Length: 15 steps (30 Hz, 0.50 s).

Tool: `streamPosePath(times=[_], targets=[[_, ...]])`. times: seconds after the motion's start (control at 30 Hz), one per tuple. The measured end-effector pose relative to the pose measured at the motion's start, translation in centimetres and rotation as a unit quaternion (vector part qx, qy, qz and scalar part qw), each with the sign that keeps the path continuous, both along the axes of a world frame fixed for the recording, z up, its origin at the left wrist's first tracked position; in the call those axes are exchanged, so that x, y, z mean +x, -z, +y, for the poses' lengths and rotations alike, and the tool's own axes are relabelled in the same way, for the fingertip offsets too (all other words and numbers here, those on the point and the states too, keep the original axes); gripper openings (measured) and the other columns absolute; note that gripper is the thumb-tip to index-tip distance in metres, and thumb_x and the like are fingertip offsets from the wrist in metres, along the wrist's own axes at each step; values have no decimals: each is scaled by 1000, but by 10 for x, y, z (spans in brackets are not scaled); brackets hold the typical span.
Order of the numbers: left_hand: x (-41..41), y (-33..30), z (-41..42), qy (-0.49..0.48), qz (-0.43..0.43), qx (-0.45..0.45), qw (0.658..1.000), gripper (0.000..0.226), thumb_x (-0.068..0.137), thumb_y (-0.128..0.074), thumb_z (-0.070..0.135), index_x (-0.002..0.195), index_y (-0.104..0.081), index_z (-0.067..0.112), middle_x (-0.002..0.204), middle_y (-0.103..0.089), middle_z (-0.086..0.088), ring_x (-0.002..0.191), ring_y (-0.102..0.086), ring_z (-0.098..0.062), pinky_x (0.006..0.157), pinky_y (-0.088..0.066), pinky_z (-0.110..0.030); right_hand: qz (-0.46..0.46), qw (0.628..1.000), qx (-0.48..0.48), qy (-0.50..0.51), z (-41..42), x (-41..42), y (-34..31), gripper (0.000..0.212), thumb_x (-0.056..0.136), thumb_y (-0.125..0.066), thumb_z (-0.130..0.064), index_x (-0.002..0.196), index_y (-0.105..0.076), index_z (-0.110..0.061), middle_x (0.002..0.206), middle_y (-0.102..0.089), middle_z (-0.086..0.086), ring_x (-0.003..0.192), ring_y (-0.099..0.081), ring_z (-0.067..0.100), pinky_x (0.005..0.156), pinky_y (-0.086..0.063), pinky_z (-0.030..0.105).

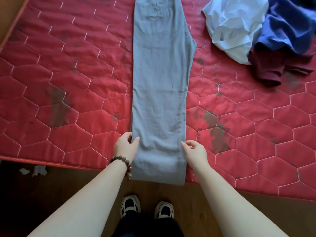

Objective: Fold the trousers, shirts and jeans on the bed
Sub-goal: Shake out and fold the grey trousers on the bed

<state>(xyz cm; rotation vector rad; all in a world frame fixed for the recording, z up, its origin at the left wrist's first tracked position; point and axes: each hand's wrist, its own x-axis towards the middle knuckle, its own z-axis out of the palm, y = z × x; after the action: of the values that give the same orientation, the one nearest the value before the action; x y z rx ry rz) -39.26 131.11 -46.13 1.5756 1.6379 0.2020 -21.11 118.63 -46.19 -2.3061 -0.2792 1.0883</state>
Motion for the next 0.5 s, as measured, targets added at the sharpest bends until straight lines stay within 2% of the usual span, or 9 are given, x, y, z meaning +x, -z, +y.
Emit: streamPosePath(times=[0.13, 0.23, 0.3, 0.37, 0.43, 0.47, 0.5], targets=[[30, 4, 47, -3, -91, -17, 996, 7, 89, -63, 16, 93, -68, 15, 82, -65, 7, 80, -59, -13, 64, -37, -16, 41, 998, 37, 11, 40, 25, -2, 23, 91, -62, -28, 107, -69, -14, 93, -71, 3, 87, -66, 19, 78, -51, 31], [58, 9, 94, -33, -137, -10, 990, 14, 88, -63, 15, 78, -64, 24, 67, -62, 15, 70, -56, -10, 55, -40, -8, 20, 998, 58, 25, 88, 50, 3, 27, 92, -61, -27, 111, -68, -9, 105, -70, 5, 90, -63, 17, 82, -49, 29], [78, 14, 131, -52, -156, -20, 986, 21, 89, -63, 17, 71, -61, 28, 65, -61, 15, 71, -56, -11, 64, -46, -16, 17, 996, 70, 47, 124, 69, 5, 27, 93, -59, -27, 110, -68, -8, 106, -68, 5, 92, -60, 15, 82, -47, 29], [99, 23, 169, -47, -166, -27, 985, 17, 90, -61, 19, 73, -62, 22, 70, -60, 3, 73, -52, -14, 68, -45, -29, 10, 994, 80, 71, 157, 89, 8, 26, 93, -59, -27, 101, -69, -5, 100, -70, 10, 88, -63, 21, 78, -50, 32], [117, 29, 206, -33, -168, -18, 985, 13, 90, -58, 19, 77, -59, 17, 74, -52, -4, 73, -45, -13, 66, -37, -30, -18, 992, 85, 95, 189, 111, 13, 33, 92, -60, -27, 103, -65, 4, 98, -68, 22, 90, -63, 35, 77, -51, 40], [125, 32, 221, -27, -163, -12, 986, 14, 91, -58, 20, 78, -59, 16, 74, -50, -5, 73, -43, -13, 65, -35, -29, -29, 990, 85, 104, 204, 122, 15, 34, 91, -61, -27, 104, -65, 4, 92, -68, 20, 84, -63, 35, 74, -51, 39], [131, 34, 235, -19, -155, -6, 988, 17, 92, -57, 20, 77, -59, 13, 74, -49, -6, 72, -42, -13, 65, -33, -29, -40, 989, 89, 110, 218, 131, 16, 31, 91, -61, -28, 103, -67, 0, 83, -67, 11, 77, -62, 27, 70, -50, 35]])
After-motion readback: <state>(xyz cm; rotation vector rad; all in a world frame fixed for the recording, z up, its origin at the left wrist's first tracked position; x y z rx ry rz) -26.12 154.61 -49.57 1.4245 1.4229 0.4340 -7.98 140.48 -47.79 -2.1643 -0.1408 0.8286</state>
